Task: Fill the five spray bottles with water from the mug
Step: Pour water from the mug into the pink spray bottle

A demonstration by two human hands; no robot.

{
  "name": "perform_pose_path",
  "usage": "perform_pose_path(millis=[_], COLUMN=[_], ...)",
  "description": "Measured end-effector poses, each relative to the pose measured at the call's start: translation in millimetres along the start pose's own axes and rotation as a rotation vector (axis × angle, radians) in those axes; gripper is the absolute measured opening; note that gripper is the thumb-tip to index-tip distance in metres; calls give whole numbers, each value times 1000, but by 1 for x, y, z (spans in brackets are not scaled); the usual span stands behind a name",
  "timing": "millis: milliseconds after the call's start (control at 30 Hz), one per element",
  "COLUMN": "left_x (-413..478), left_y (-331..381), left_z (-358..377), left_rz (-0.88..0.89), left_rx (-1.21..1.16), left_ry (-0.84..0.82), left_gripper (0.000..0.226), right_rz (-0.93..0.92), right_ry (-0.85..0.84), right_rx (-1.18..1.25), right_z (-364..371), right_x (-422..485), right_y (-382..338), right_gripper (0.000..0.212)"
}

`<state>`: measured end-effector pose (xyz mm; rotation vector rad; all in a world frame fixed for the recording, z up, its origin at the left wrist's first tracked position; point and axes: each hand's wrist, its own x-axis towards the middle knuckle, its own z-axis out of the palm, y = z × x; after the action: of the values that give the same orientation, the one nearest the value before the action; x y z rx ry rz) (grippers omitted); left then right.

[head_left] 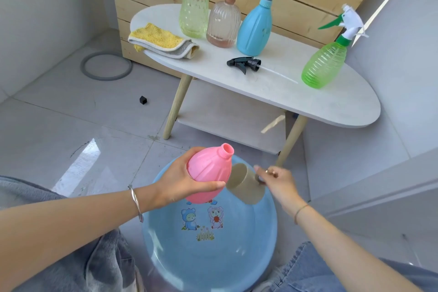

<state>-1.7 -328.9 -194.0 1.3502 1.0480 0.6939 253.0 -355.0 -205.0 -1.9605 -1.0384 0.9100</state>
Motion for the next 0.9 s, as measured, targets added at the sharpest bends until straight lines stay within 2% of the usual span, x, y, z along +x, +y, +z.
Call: perform_pose_path(millis=[100,367,600,900], left_x=[-2,-2,-2,-1], left_y=[-1,-1,-2,0], left_z=[-1,-4,-3,-3], left_rz=[-2,8,3,-5], left_rx=[20,39,39,37], left_ry=[5,10,7,3], left_gripper=[83,87,84,85], right_rz=[141,116,101,121], right_ry=[-60,-127,-164,-167], right_rx=[-215,-508,-548,-480], right_z=[21,55,63,69], right_x=[-2,-20,-27,-27], right_y=[55,110,127,136], right_gripper=[46,53,53,54])
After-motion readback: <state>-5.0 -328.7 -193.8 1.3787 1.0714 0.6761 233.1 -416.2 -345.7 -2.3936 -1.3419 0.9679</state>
